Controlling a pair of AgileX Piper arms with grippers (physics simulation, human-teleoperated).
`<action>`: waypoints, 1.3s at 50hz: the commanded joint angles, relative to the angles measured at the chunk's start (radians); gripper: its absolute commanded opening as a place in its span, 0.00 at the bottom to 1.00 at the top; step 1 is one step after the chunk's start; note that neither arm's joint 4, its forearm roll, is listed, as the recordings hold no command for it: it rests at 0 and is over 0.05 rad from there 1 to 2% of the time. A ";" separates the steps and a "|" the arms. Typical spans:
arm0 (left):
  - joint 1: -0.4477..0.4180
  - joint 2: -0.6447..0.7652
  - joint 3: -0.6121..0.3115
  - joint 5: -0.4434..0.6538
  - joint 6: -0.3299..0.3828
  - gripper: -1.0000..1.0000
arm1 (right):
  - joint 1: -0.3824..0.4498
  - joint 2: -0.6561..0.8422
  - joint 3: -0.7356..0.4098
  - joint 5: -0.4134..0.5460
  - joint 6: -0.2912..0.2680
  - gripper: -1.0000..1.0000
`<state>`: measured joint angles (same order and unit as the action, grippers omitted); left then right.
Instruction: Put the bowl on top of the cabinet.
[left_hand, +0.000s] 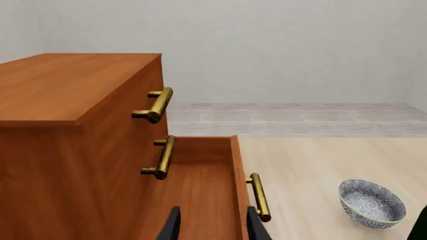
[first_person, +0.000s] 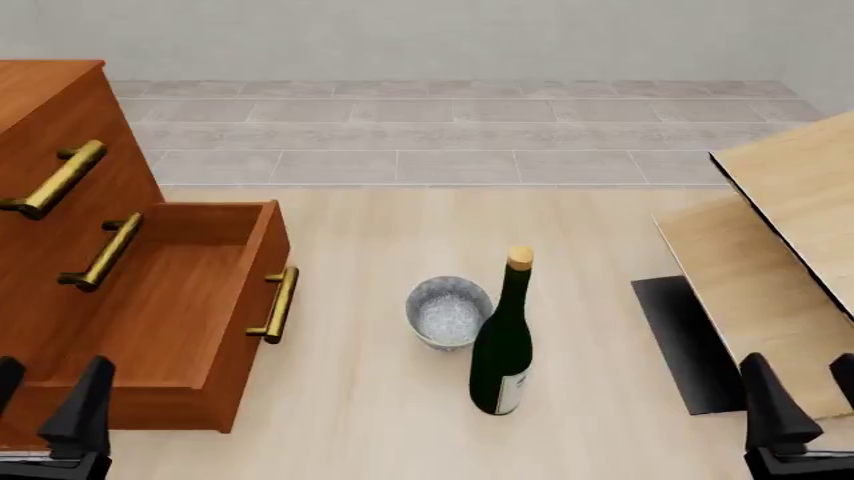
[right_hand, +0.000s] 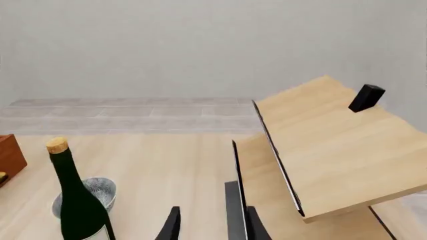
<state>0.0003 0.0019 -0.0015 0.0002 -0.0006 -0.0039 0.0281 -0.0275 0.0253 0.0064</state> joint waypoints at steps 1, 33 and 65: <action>0.000 0.002 -0.004 0.004 -0.002 1.00 | 0.002 -0.023 0.019 -0.023 -0.008 1.00; -0.138 0.296 -0.124 -0.136 0.048 1.00 | -0.007 -0.026 0.021 -0.032 0.014 1.00; -0.406 0.901 -0.585 -0.033 0.071 1.00 | -0.021 -0.027 0.021 -0.030 0.022 1.00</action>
<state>-0.3400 0.7231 -0.4508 -0.0668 0.0892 -0.0200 0.0020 -0.0071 -0.0041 0.0269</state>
